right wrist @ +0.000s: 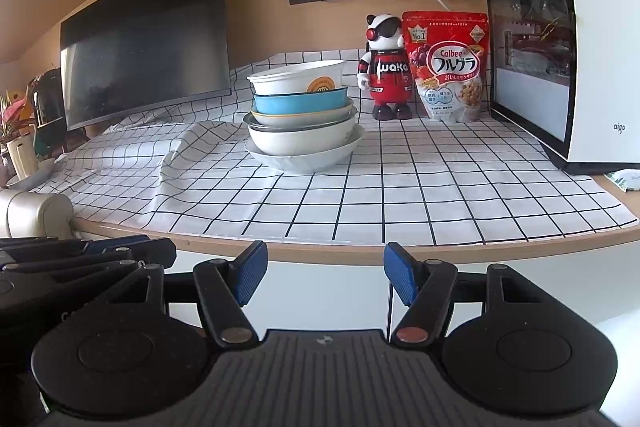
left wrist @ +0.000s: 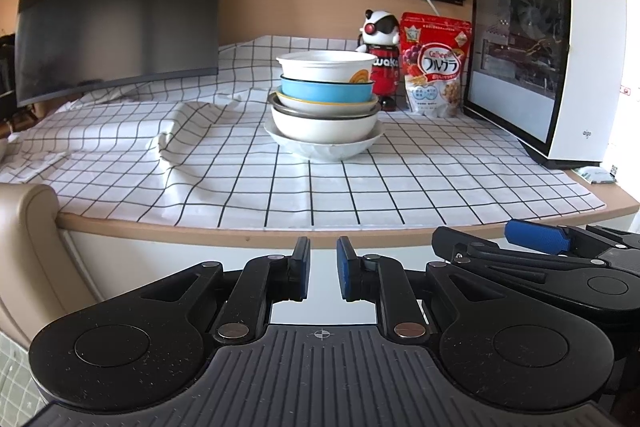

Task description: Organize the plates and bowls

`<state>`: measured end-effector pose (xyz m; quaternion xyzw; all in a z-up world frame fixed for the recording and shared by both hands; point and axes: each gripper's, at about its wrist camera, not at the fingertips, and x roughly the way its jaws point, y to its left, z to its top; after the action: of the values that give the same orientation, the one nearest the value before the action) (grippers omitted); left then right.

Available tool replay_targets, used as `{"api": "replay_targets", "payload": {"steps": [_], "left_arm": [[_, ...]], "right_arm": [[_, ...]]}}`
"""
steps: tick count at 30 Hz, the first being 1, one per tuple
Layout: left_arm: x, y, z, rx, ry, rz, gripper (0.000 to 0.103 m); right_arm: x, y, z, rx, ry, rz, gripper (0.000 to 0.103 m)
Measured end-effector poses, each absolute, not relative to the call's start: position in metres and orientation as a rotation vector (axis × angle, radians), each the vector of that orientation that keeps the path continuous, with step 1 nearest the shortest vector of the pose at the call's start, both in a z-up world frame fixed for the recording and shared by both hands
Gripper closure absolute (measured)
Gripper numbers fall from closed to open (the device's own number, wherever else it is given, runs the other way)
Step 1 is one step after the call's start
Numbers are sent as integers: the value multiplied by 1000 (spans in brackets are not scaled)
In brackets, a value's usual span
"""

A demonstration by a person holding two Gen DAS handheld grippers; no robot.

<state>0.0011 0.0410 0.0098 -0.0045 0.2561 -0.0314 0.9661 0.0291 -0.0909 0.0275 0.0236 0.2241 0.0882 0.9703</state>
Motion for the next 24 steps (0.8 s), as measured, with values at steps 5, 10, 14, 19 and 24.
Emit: {"api": "replay_targets", "payload": {"steps": [5, 10, 14, 19, 24], "left_arm": [[0, 42, 10, -11, 517, -63, 86], [-1, 45, 12, -17, 514, -58, 86], [-2, 46, 12, -20, 514, -57, 86], [-2, 46, 12, -22, 514, -57, 86], [-2, 45, 13, -25, 511, -55, 86]], "right_arm": [[28, -88, 29, 46, 450, 181, 38], [28, -85, 30, 44, 448, 183, 38], [28, -84, 30, 42, 449, 183, 38], [28, -81, 31, 36, 451, 183, 38], [28, -80, 31, 33, 450, 183, 38]]}}
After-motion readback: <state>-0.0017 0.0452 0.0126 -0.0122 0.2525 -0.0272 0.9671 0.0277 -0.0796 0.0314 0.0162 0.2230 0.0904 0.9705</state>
